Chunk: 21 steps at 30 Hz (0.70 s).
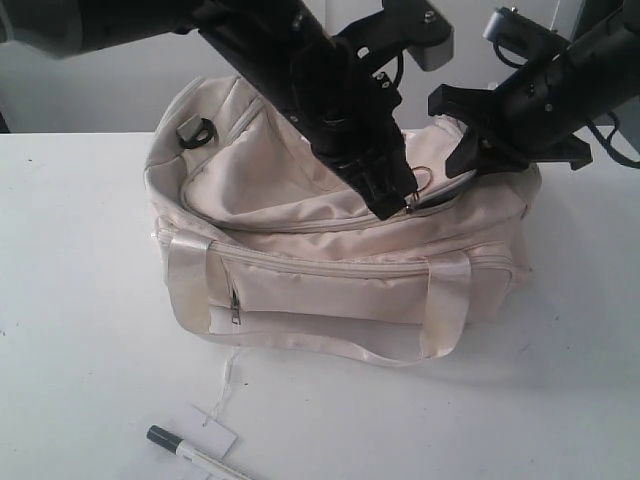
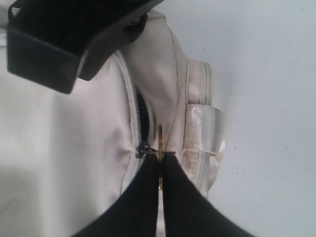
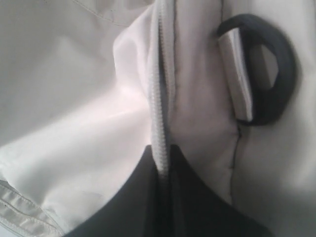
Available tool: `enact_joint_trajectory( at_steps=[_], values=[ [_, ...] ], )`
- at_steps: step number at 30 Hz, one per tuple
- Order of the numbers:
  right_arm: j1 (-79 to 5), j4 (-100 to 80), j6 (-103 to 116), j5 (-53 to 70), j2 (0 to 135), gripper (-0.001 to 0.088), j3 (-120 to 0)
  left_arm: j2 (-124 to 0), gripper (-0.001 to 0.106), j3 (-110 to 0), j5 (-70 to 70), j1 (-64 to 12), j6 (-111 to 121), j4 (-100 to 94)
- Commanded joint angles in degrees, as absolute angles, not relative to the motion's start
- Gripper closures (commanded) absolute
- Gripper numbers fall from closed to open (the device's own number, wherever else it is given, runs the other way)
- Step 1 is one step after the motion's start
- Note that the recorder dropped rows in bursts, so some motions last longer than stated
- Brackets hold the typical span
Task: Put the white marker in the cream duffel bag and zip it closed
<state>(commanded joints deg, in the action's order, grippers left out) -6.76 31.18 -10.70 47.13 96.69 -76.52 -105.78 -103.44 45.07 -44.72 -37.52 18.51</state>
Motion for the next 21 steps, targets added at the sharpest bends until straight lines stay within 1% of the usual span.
enact_joint_trajectory(
  at_steps=[8,13,21],
  values=[
    [-6.0,31.1,-10.7,47.2,96.7,0.0868,-76.5,-105.8,0.105,-103.3,49.4,-44.7,-37.5,10.7],
    [-4.5,31.1,-10.7,47.5,96.7,0.0868,-76.5,-105.8,0.105,-103.3,50.9,-44.7,-37.5,9.0],
    [-4.5,30.8,-11.8,47.6,96.7,0.0868,-76.5,-105.8,0.105,-103.3,53.6,-44.7,-37.5,4.5]
  ],
)
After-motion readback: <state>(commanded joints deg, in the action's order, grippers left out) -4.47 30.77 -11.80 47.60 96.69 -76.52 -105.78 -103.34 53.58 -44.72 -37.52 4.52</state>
